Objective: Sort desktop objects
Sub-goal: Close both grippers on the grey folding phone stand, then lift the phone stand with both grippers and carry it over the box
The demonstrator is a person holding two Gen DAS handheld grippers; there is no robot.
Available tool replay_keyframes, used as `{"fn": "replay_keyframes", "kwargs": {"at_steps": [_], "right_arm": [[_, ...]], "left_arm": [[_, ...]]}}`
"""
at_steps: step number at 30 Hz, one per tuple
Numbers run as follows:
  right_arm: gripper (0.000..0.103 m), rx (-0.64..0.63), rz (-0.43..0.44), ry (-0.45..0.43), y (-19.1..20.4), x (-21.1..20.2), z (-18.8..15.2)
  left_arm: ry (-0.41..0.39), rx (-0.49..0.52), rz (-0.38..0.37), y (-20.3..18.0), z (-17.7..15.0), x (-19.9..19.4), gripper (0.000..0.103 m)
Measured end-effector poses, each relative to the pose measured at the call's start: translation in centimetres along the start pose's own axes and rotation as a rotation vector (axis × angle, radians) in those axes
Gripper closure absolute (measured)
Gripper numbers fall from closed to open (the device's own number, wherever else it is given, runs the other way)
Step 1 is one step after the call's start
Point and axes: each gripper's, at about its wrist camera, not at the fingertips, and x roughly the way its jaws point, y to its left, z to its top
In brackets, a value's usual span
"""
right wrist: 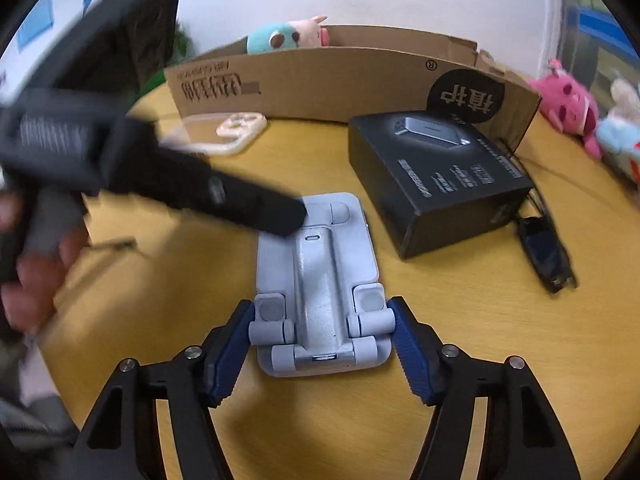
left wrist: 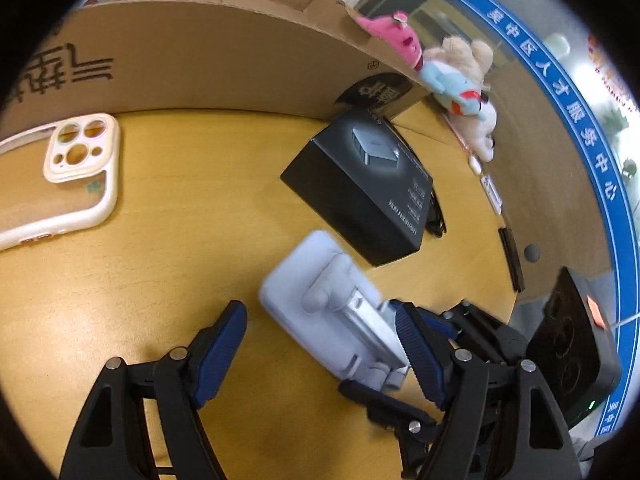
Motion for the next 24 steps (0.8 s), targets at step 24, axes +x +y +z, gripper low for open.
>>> {"fn": "replay_keyframes", "kwargs": {"at_steps": [24], "right_arm": [[0.039,-0.077,-0.016,-0.326,4.6,-8.3,14.5]], "left_arm": [[-0.399,0.256,-0.050,-5.8,10.9,-16.0,0.061]]}}
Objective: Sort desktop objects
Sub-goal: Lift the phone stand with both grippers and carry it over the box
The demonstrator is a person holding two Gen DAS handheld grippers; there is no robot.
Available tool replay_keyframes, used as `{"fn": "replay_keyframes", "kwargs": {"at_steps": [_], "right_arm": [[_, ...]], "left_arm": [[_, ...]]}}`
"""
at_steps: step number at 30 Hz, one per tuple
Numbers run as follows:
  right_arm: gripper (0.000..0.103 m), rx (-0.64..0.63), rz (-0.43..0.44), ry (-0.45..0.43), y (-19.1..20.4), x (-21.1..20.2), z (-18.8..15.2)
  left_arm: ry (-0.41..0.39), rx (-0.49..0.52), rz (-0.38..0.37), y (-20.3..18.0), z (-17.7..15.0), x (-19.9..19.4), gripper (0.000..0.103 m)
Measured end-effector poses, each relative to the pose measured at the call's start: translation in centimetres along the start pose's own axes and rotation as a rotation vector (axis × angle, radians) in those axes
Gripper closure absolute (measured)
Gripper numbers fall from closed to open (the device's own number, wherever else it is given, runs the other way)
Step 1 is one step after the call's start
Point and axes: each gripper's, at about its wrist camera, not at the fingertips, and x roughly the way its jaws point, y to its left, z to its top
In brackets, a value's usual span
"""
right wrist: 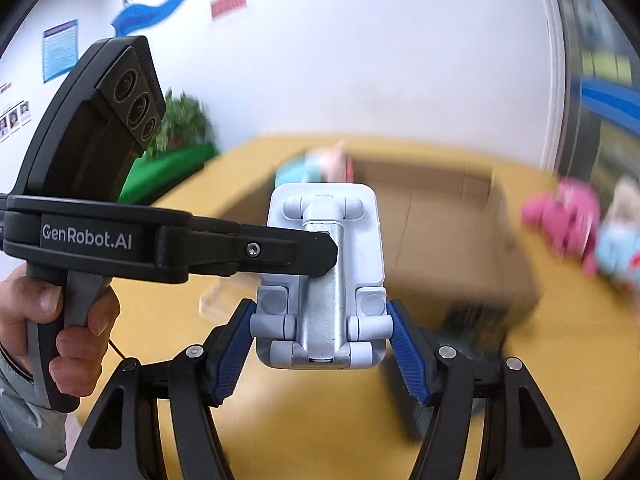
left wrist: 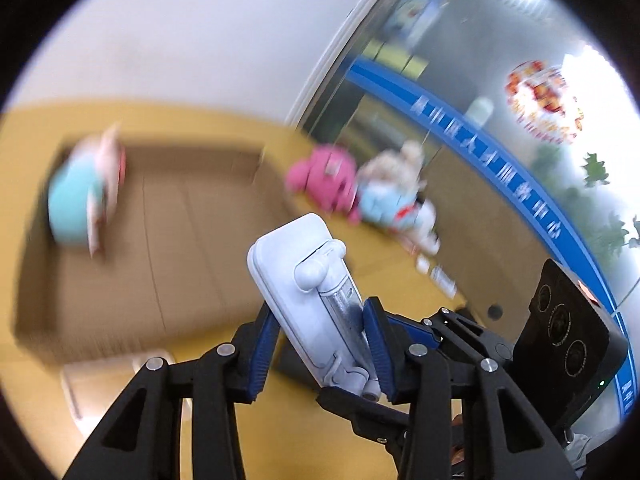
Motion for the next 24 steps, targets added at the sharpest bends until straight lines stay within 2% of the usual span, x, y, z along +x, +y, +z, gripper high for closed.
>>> {"fn": "replay_keyframes", "kwargs": {"at_steps": [3,7,11,17,24], "right_arm": [[0.039,-0.030,-0.014,-0.097,0.0,-0.5,5.8],[0.039,-0.055,-0.023,-0.218,-0.8,-2.7,12.6],[0.039,-0.056,-0.011,-0.273,-1.7,-3.1,18.2],[0.039,-0.035,0.019,-0.268,-3.4,-0.5,24.0],[0.039,0.003,0.045,-0.167,-6.2,6.8,26.1]], "left_arm": [[-0.077,0.073,-0.009,-1.6,5.5,-1.9,0.062],[-0.141,0.129,-0.027,-2.8,11.6,-3.5,0.064],[-0.173,0.139,-0.045,-2.3,16.4,-4.4,0.065],[-0.172,0.098,-0.039,-0.1,20.9,-3.1,0.068],[-0.096,0.005,-0.024,5.1,22.7,2.4,0.069]]}}
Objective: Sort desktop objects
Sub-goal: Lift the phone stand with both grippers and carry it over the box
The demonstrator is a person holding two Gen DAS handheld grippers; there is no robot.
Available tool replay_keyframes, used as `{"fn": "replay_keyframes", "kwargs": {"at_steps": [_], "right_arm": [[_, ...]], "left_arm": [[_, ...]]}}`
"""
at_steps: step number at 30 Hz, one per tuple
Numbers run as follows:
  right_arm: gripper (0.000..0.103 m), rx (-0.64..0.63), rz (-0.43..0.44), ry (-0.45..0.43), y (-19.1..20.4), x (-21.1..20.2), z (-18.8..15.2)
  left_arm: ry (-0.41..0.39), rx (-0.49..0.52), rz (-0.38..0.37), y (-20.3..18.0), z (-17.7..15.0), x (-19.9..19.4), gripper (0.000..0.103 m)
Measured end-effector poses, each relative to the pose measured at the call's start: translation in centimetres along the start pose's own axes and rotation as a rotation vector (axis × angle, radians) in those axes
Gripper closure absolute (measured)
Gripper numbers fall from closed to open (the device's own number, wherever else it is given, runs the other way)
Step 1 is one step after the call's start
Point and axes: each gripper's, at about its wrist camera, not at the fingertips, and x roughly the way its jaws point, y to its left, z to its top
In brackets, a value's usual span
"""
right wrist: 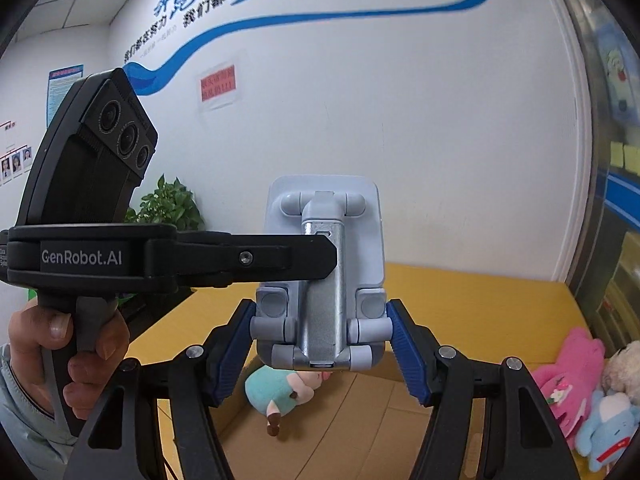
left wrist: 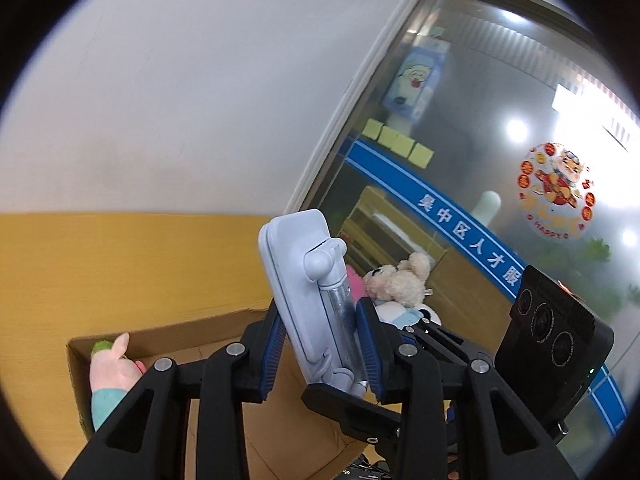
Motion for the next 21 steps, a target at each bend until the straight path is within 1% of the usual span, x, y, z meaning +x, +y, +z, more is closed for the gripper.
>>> {"fn": "replay_keyframes", "kwargs": {"at_steps": [4,7,9,12,15,18,21], "right_arm": [[0.039,0.039,0.008,0.081,-2.8,5.2,-1.7],[0.039,0.081,0.023,0.146,-5.2,9.1,-3.7],[0.039,0.108,0.026,0.191,-6.6,11.8,-5.2],[0.039,0.150,0.032,0.258,-8.6,15.7,-7.7],[0.039,0.196,0.041,0.322,-10.3,19.4,-10.3],[0.039,0.241,0.055,0.388,-11.7,22.7,-12.9],[0.039,0.283,0.074,0.446,-12.8,25.4,-15.2]], "left_arm": [[0.066,-0.075,0.001,4.0,-0.9,4.7,0.069],[0.122,-0.131,0.006,7.3,-2.2,8.4,0.069],[0.157,-0.169,0.003,9.3,-3.0,10.7,0.070],[0.220,-0.235,0.018,12.6,-4.8,14.4,0.070],[0.274,-0.287,0.040,15.3,-6.6,17.1,0.070],[0.320,-0.325,0.065,16.8,-8.1,19.1,0.070],[0.378,-0.354,0.108,18.1,-9.6,21.1,0.070]]}}
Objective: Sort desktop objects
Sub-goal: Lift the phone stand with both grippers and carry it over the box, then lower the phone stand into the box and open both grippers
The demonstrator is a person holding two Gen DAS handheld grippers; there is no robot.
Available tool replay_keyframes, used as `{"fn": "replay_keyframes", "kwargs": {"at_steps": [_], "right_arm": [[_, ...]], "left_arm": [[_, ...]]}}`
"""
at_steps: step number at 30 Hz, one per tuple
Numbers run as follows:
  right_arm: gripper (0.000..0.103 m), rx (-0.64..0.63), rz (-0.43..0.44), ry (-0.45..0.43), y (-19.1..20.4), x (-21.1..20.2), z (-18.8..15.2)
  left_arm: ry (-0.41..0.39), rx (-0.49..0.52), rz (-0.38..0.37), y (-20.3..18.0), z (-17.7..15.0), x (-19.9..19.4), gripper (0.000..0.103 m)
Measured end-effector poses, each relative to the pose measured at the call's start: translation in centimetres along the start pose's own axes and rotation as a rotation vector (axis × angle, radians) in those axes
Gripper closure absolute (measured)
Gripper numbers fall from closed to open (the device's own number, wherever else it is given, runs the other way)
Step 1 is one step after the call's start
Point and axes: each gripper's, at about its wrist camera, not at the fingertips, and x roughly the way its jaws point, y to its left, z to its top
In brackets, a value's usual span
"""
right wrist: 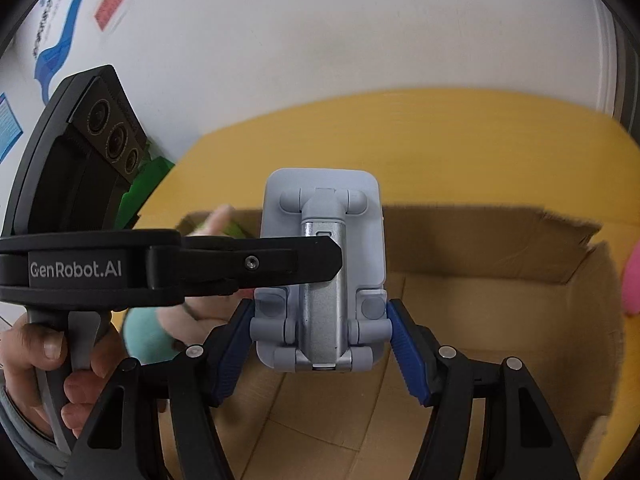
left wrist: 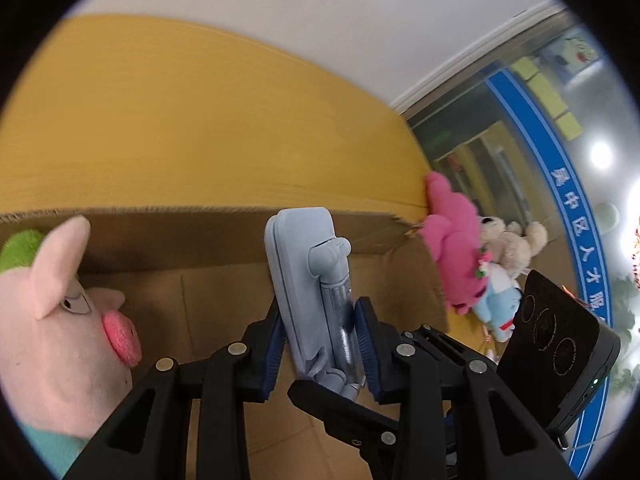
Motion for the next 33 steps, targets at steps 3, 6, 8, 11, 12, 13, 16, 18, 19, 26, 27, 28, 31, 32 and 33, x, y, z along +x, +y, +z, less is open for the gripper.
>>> {"fn": "replay_keyframes", "kwargs": {"at_steps": [3,6,8,11,12,13,16,18,19,26,27,28,31,32,33], "right_arm": [[0.039,0.050,0.025,0.056,-1.6,2.7,-0.8],[0.039,0.101,0.049,0.107,-2.9,4.9,-1.6],[0.039,0.120,0.048,0.133,-3.8,6.1,-1.4],[0.039,0.105,0.023,0.150,-2.7,6.8,-1.8],[0.039,0.105,0.017,0.153,-2.3,6.9,-1.7],[0.039,0.111,0.013,0.159,-2.2,7.0,-1.7],[0.039,0.116,-0.009,0.163,-2.1,7.4,-2.1],[0.038,0.129,-0.013,0.159,-2.2,7.4,-2.3],[0.037,0.137,-0.010,0.158,-2.3,7.4,-2.3],[0.014,0.117,-0.036,0.093,-0.7,3.6,-1.5],[0.012,0.103,-0.046,0.074,-0.5,2.5,-1.3],[0.007,0.088,-0.053,0.052,0.1,1.0,-1.2],[0.000,0.042,-0.090,-0.039,1.8,-5.5,-2.6],[0.000,0.022,-0.099,-0.071,2.7,-8.0,-3.4],[0.000,0.001,-0.115,-0.096,4.6,-9.6,-4.4]], "left_arm": [[0.052,-0.028,0.060,0.8,-0.3,1.7,0.069],[0.094,-0.053,0.131,1.6,-0.6,3.1,0.066],[0.111,-0.055,0.191,1.8,-0.8,3.5,0.061],[0.107,-0.072,0.225,1.4,-1.0,2.9,0.061],[0.100,-0.083,0.235,1.4,-1.1,2.6,0.061],[0.094,-0.088,0.240,1.3,-1.1,2.2,0.059],[0.059,-0.077,0.256,0.6,-1.4,0.5,0.056],[0.027,-0.065,0.257,-0.2,-1.4,-0.8,0.053],[0.006,-0.057,0.265,-0.5,-1.5,-1.8,0.052],[-0.165,0.020,0.306,-3.6,-3.8,-9.1,0.049],[-0.204,0.047,0.314,-4.4,-4.8,-10.8,0.049],[-0.234,0.069,0.317,-5.4,-5.5,-11.7,0.049],[-0.332,0.152,0.320,-8.2,-9.1,-15.7,0.041],[-0.380,0.186,0.339,-9.5,-10.8,-17.0,0.036],[-0.437,0.222,0.361,-10.6,-13.0,-18.6,0.028]]}}
